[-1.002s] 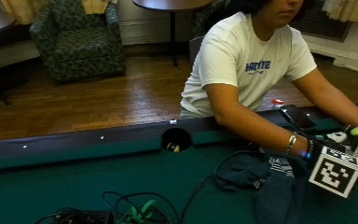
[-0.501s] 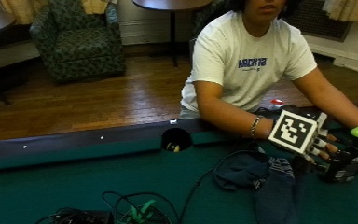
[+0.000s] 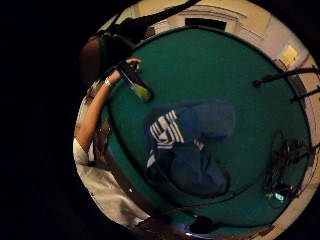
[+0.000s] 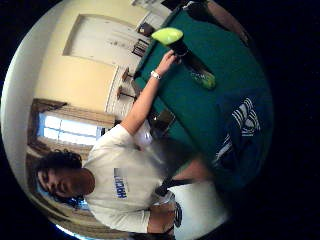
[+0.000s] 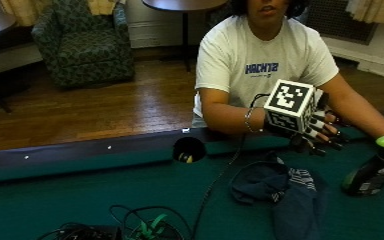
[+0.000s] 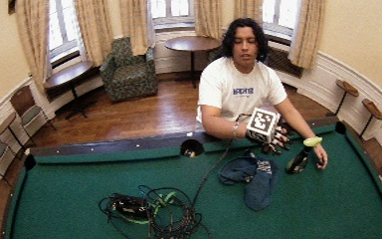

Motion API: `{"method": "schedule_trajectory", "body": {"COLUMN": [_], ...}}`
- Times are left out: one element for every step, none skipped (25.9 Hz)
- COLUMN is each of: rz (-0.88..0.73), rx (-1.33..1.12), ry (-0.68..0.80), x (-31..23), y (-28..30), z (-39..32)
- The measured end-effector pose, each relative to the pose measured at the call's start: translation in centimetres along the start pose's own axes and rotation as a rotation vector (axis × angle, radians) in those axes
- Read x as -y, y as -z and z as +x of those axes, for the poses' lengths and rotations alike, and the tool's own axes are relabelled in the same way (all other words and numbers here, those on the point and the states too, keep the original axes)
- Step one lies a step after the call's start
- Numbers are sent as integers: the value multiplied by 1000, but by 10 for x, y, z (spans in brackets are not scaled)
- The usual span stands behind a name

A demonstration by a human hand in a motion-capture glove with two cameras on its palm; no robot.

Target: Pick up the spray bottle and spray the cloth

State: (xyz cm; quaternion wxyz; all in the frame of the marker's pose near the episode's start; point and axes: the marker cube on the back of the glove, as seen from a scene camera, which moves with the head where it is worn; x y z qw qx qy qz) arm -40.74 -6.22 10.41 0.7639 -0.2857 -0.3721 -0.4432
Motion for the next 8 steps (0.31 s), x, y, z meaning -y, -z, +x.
{"method": "schedule_trajectory", "body": {"rz": [17,33,47,58,66,70,71,72], "rx": [-25,-52,-74,-89,-95,-94,-89,-86], "ry": [-12,-25,-35,-42,-45,-45,-44,-42], "x": [-3,-6,-9,-10,-11,-11,-11,-11], "y": [6,12,18,22,25,27,28,29], "z": [2,4,6,7,8,9,9,9]}}
